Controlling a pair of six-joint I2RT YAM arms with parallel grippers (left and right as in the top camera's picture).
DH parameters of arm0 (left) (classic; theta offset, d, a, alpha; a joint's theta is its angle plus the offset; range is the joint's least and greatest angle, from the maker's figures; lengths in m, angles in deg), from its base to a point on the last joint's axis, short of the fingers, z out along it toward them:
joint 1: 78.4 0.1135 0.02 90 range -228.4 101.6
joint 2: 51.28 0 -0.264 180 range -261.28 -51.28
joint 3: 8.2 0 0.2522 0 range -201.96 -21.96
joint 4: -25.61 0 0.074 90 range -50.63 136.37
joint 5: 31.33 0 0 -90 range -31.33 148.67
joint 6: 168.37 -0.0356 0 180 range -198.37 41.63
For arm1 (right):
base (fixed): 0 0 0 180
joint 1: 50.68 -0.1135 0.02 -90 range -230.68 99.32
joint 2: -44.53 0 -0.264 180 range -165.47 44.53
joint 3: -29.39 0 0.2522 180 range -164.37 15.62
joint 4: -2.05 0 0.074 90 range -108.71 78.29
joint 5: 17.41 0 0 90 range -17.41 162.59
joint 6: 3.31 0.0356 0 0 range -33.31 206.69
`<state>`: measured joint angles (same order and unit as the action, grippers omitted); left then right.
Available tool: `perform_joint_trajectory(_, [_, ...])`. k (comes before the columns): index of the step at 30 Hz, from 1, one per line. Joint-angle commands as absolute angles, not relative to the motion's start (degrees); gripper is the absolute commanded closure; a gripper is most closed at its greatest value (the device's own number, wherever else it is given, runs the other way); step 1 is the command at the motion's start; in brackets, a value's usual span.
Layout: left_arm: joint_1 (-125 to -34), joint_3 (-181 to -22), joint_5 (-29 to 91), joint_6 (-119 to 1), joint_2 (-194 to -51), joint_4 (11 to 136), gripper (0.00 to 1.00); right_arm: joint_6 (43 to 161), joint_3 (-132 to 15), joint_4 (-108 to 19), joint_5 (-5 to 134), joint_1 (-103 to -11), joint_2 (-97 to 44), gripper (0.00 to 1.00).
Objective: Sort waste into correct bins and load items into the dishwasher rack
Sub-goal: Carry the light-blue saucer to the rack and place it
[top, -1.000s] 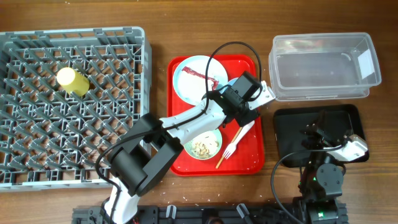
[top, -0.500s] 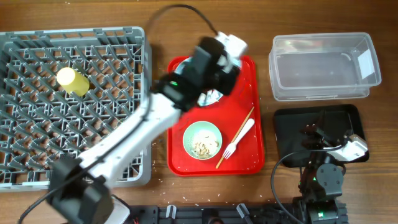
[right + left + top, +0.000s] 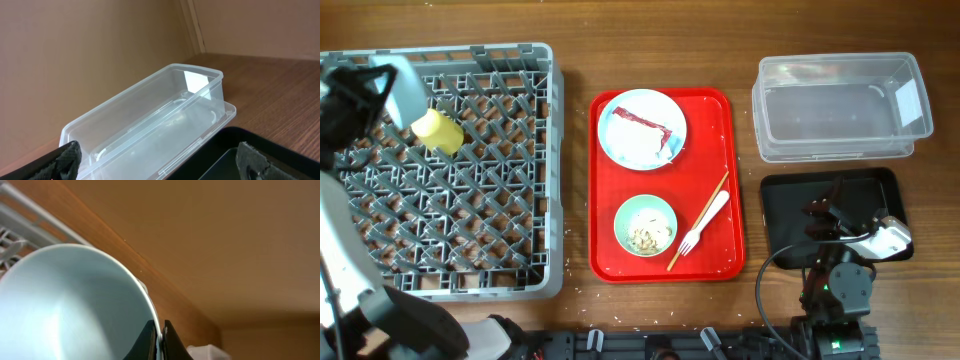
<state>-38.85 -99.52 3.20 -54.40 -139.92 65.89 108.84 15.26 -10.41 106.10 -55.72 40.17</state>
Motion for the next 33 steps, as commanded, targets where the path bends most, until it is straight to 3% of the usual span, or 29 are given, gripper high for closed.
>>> perform_joint_trajectory(1, [-30.8, -99.6, -10.1, -50.6, -147.0, 63.8, 0.96, 107.8, 15.2, -10.2, 107.1, -55.5, 40.0, 0.0])
perform_joint_trajectory(3, [-27.6, -99.6, -17.0, -49.5, -151.8, 61.8, 0.96, 107.8, 15.2, -10.2, 107.0, -55.5, 40.0, 0.0])
perform_joint_trajectory(9, [-26.1, -99.6, -17.4, -46.3, -161.3, 58.9, 0.96, 107.8, 15.2, -10.2, 107.1, -55.5, 40.0, 0.0])
perform_joint_trajectory(16, [-25.3, -99.6, -16.0, -46.4, -162.3, 57.4, 0.96, 107.8, 15.2, -10.2, 107.0, -55.5, 40.0, 0.0])
perform_joint_trajectory(23, [-21.0, -99.6, -4.3, -46.4, -162.3, 69.0, 0.96, 107.8, 15.2, -10.2, 107.1, -55.5, 40.0, 0.0])
perform_joint_trajectory(27, [-17.7, -99.6, -4.5, -46.3, -162.3, 71.6, 0.3, 107.8, 15.2, -10.2, 107.1, -55.5, 40.0, 0.0])
perform_joint_trajectory(31, [-15.7, -99.6, -4.4, -45.1, -162.1, 74.9, 0.28, 107.8, 15.2, -10.2, 107.0, -55.5, 40.0, 0.0])
perform_joint_trajectory(33, [-14.3, -99.6, -4.5, -43.2, -161.3, 75.7, 0.33, 107.8, 15.2, -10.2, 107.1, -55.5, 40.0, 0.0])
